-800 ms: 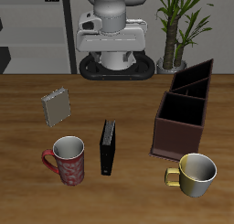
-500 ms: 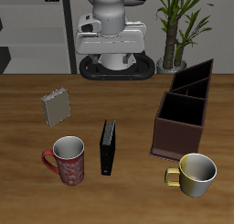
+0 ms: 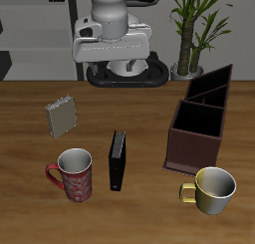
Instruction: Place the red mug into the left desk caddy's right compartment
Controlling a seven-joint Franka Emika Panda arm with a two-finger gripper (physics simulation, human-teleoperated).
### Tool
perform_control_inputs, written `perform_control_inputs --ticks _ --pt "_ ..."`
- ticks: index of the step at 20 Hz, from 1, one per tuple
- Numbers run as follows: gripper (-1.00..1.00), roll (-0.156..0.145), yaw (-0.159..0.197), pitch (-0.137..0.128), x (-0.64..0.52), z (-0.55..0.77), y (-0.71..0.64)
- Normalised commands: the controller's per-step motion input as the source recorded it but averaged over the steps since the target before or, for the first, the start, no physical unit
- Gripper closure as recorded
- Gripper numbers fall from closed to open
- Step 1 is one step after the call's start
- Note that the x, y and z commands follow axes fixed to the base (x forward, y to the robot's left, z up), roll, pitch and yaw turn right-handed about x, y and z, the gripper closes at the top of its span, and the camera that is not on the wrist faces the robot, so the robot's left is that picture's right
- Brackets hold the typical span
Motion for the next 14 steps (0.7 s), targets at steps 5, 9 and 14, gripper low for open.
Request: perform_control_inputs --ticks 5,9,14 --pt "-1.00 -0.005 0.047 -0.013 0.34 0.20 -0.43" --pt "-1.00 -0.002 0.004 0.026 0.36 0.07 -0.48" --pt "-1.00 -0.039 -0.028 0.000 0.27 0.05 -0.41"
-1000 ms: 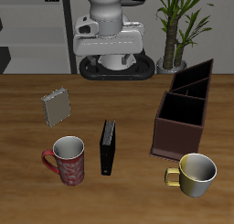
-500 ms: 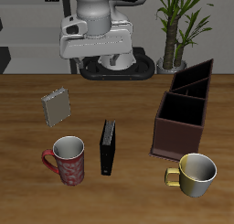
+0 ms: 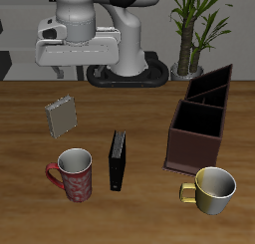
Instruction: Place the red mug into the left desk caddy's right compartment
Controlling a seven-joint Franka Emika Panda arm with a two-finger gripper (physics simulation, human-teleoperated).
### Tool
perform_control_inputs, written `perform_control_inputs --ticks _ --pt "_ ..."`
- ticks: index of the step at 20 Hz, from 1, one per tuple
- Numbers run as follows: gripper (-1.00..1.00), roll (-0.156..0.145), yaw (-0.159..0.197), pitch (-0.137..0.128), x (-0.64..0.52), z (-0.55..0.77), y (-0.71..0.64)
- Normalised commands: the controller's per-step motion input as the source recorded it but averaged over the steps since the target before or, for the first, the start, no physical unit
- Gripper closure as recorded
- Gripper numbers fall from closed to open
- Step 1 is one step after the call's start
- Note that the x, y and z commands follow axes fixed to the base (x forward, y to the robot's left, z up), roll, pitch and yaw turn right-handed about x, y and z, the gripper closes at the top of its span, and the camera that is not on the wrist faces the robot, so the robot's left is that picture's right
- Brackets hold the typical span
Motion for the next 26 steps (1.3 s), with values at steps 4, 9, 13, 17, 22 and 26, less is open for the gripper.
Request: perform_control_inputs --ticks 4,9,13,17,22,26 --pt "-1.00 -0.046 -0.034 -0.049 0.36 0.06 -0.36" --pt "-1.00 -0.035 -0.082 -0.052 0.18 0.04 -0.18" --pt "-1.00 -0.050 -0.071 -0.040 0.05 0.00 -0.14" --pt "-1.00 -0.037 -0.037 -0.015 0.08 -0.19 -0.06" --pt "-1.00 -0.003 -0.009 -0.035 0.11 -0.23 0.01" --pt "-1.00 -0.041 -0.061 -0.020 0.11 -0.36 -0.02"
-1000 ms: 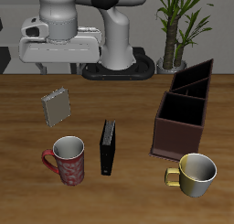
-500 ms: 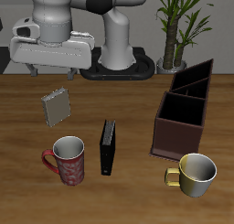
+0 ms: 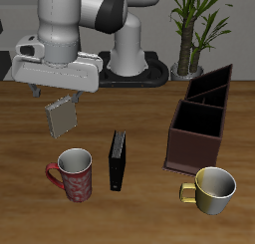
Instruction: Place the red mug into the left desk caddy's right compartment
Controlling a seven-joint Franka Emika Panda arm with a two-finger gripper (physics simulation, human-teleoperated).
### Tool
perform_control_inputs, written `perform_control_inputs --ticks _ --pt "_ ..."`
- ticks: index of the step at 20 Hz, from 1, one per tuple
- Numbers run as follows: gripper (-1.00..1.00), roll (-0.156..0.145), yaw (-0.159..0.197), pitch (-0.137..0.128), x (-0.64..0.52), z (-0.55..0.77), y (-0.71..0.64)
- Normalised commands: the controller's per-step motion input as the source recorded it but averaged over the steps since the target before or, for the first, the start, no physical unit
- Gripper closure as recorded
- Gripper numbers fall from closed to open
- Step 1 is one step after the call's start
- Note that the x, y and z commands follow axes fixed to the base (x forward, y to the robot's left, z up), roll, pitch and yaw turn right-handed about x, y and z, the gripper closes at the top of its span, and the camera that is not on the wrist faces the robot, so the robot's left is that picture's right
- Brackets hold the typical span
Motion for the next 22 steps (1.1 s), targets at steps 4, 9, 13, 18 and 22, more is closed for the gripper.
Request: perform_control_inputs --ticks 4,9,13,18,22 --pt "-1.00 0.010 -0.039 0.005 0.11 -0.42 0.10" --pt "-1.00 -0.003 0.044 -0.067 0.06 -0.28 0.07" --pt "-1.00 0.061 -0.088 0.056 0.13 -0.30 -0.07" --pt "-1.00 0.028 -0.038 -0.023 0.06 -0.16 -0.13" --pt "-1.00 0.026 -0.042 -0.037 0.03 -0.07 -0.06"
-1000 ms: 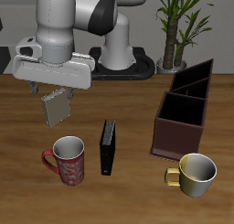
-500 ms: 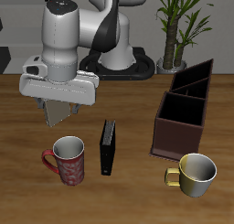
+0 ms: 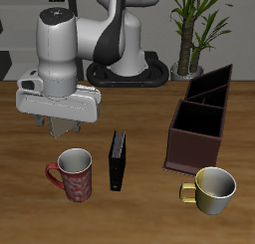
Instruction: Place the red mug into the left desk caddy's right compartment
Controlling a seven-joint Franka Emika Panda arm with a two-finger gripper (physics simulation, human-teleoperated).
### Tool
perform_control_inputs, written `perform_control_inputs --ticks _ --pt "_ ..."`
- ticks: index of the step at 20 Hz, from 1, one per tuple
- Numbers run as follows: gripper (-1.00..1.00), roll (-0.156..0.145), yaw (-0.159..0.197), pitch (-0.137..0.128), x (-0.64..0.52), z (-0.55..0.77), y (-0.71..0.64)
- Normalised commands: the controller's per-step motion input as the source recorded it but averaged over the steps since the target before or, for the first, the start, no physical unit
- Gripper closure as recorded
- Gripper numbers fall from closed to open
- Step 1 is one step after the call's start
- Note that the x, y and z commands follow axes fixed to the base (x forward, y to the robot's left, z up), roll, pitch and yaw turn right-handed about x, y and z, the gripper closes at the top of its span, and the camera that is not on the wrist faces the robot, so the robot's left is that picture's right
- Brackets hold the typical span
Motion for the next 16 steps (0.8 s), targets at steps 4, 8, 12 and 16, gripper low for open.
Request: perform_control_inputs --ticks 4,8,12,16 --pt "-1.00 0.002 -0.023 -0.010 0.07 -0.04 0.01" --pt "-1.00 -0.002 -0.023 -0.005 0.03 -0.04 0.01" --pt "-1.00 -0.011 -0.049 -0.004 0.06 -0.14 -0.01" --pt "-1.00 0.013 -0.021 -0.021 0.05 -0.15 0.06"
